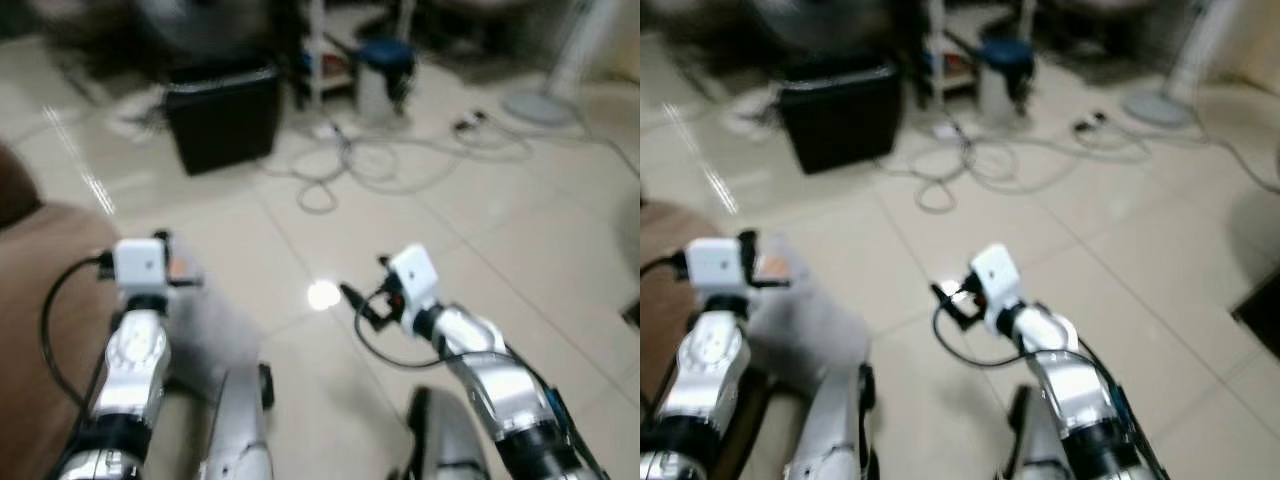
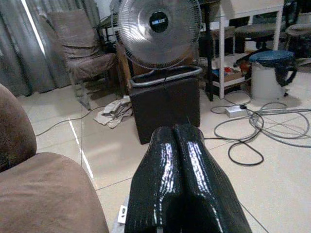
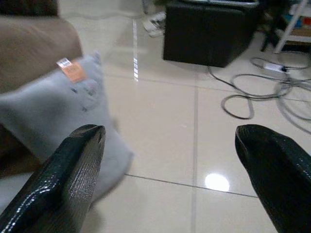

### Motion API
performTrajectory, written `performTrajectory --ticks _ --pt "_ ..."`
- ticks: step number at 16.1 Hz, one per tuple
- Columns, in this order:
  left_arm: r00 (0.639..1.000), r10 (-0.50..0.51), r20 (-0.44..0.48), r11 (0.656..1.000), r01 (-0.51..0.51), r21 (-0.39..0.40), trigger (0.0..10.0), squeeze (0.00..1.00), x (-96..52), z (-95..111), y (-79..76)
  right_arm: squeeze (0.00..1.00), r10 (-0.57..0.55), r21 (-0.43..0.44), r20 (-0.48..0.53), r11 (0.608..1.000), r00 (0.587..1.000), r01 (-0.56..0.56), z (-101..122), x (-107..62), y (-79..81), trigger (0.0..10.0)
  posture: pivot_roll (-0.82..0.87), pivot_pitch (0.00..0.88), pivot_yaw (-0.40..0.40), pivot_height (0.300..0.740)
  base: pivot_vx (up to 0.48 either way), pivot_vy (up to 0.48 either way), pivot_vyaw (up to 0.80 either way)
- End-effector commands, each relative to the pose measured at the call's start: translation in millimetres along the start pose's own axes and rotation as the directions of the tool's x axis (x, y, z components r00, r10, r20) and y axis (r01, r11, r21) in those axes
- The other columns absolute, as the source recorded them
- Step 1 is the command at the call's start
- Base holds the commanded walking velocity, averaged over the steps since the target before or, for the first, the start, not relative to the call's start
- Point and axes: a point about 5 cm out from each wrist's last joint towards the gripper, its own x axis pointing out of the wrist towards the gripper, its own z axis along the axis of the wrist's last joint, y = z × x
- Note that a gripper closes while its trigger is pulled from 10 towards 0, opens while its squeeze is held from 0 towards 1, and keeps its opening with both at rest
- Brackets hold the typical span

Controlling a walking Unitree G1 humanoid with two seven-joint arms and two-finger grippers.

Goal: Move the pillow to the sofa from floor

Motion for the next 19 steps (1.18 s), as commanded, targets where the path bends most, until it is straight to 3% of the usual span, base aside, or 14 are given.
performTrajectory --ticks 1,2,6,14,19 --pt "1.000 -0.015 -0.022 1.000 0.015 -0.003 10.0 0.00 -4.3 -2.7 -0.7 0.00 -0.032 0.000 -0.011 1.000 0.999 0.032 -4.4 -0.3 -1.5 10.0 0.17 0.000 -0.002 0.541 0.000 0.000 0.80" --pt "0.999 -0.047 0.014 0.999 0.047 0.000 10.0 0.00 -9.0 4.3 -8.3 0.00 -0.072 0.019 -0.036 0.997 0.997 0.073 -11.2 -1.3 -5.6 10.0 0.18 0.000 -0.014 0.541 0.000 0.000 0.80" --pt "0.992 -0.126 -0.007 0.991 0.126 0.035 10.0 0.00 -15.5 8.1 -19.9 0.00 -0.108 0.024 -0.070 0.994 0.992 0.110 -22.8 0.4 -9.3 10.0 0.20 0.000 -0.035 0.541 0.000 0.000 0.80" --pt "0.958 -0.283 -0.050 0.955 0.286 0.071 10.0 0.00 -11.2 9.9 -44.3 0.00 -0.193 0.029 -0.111 0.980 0.975 0.198 -35.7 -8.3 -22.7 10.0 0.16 0.000 -0.008 0.541 0.279 0.000 0.00" --pt "0.943 -0.328 -0.051 0.939 0.332 0.087 10.0 0.00 -8.0 12.5 -53.4 0.00 -0.220 0.043 -0.114 0.973 0.969 0.226 -38.7 -11.4 -23.7 10.0 0.16 0.000 0.013 0.541 0.292 0.000 0.00"
